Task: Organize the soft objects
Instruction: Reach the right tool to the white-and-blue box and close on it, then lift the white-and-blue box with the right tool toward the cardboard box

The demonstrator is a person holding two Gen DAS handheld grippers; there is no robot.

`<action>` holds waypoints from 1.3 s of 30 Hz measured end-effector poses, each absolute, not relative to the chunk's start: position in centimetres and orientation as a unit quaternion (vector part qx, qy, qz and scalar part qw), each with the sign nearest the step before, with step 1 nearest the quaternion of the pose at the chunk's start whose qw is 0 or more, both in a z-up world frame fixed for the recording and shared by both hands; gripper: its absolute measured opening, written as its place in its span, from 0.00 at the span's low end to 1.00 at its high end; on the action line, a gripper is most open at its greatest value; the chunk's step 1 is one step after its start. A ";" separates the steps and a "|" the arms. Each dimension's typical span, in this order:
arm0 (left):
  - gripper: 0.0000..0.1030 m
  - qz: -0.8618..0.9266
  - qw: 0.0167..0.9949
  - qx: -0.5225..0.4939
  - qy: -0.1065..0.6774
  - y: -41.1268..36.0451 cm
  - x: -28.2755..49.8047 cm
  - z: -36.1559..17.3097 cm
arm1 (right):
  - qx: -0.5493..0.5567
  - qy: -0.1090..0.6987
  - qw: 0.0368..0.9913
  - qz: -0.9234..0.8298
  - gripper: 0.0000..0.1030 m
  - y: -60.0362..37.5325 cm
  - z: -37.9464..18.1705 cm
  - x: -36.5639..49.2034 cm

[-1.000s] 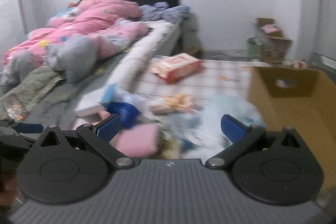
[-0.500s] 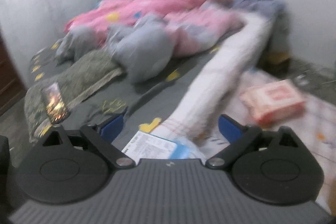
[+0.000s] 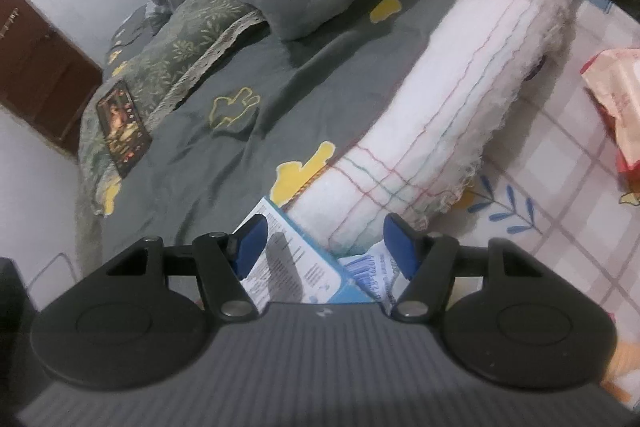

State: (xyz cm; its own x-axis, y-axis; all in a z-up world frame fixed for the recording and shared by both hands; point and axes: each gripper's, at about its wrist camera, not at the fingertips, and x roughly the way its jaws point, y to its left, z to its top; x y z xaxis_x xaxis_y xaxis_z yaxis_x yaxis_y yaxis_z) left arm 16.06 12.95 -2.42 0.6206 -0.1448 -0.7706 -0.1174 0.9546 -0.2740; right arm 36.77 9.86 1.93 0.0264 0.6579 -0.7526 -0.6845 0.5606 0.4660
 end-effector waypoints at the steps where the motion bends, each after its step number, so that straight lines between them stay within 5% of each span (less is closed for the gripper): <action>1: 0.36 -0.008 0.886 -0.154 0.437 13.0 16.2 -2.5 | -0.017 0.516 0.717 0.469 0.60 9.8 2.0 36.7; 13: 0.54 -0.029 0.874 -0.227 0.429 14.8 15.8 -2.4 | -0.005 0.532 0.717 0.451 0.57 9.6 1.7 37.1; 17: 0.68 -0.038 0.876 -0.252 0.409 15.4 15.0 -1.9 | 0.008 0.535 0.703 0.469 0.45 9.4 3.2 36.2; 30: 0.72 -0.044 0.861 -0.278 0.423 16.1 13.9 -2.1 | -0.008 0.562 0.697 0.445 0.31 10.5 3.3 32.3; 32: 0.79 -0.049 0.861 -0.281 0.422 16.4 13.1 -1.9 | 0.000 0.569 0.694 0.441 0.31 10.4 3.0 32.3; 39: 0.79 -0.029 0.852 -0.304 0.426 18.5 11.3 -2.5 | 0.002 0.594 0.676 0.437 0.33 11.1 1.9 30.2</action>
